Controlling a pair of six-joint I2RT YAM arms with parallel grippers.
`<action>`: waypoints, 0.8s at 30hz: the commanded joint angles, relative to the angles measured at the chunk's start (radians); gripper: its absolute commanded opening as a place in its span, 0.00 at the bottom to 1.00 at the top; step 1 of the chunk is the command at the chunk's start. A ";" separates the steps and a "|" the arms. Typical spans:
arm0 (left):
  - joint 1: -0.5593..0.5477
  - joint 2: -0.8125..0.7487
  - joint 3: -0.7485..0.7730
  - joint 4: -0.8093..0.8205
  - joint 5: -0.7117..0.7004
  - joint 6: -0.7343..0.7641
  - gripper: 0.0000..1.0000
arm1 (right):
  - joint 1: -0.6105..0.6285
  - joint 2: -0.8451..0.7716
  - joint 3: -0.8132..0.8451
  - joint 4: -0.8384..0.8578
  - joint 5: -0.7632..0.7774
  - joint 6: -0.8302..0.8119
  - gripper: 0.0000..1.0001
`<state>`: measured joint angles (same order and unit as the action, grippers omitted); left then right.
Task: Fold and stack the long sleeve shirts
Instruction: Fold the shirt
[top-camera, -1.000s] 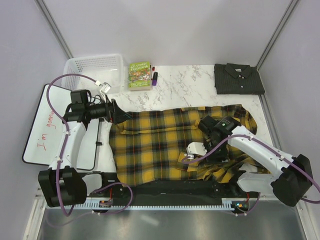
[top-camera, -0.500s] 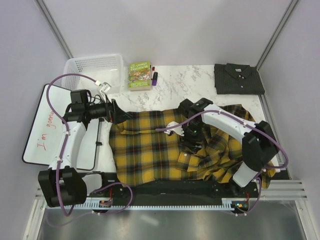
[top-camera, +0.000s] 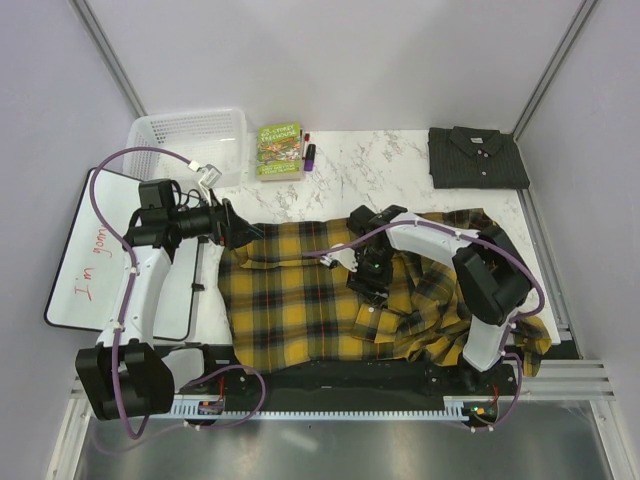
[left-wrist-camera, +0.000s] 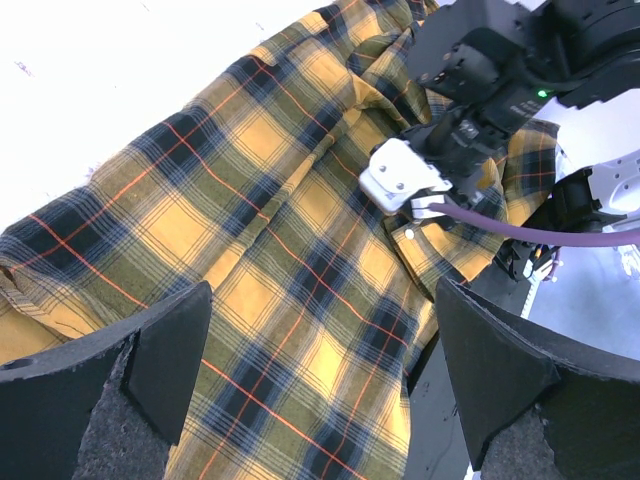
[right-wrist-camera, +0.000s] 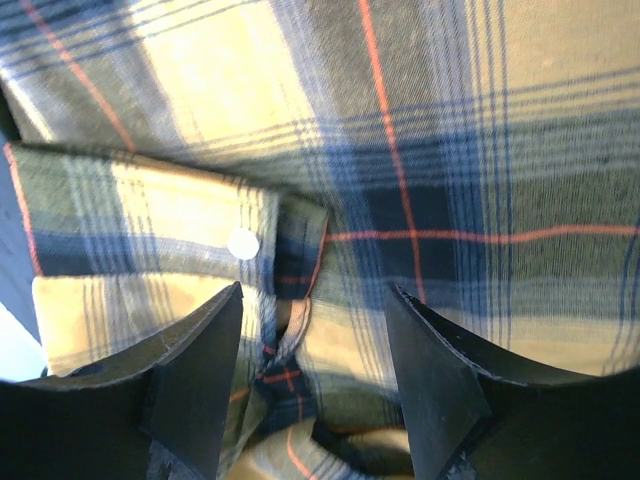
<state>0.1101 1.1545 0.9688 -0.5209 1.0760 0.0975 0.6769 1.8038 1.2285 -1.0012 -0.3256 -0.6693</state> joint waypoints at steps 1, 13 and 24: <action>0.002 -0.022 0.013 0.027 0.012 0.033 1.00 | 0.000 0.026 -0.009 0.052 -0.041 0.034 0.66; 0.002 -0.012 0.008 0.027 -0.001 0.038 1.00 | 0.000 0.065 -0.052 0.004 -0.147 -0.016 0.56; 0.002 -0.019 0.028 0.028 -0.004 0.022 1.00 | -0.020 -0.038 0.037 -0.115 -0.181 -0.062 0.00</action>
<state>0.1101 1.1530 0.9688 -0.5209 1.0744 0.0986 0.6659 1.8500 1.2034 -1.0344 -0.4553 -0.7052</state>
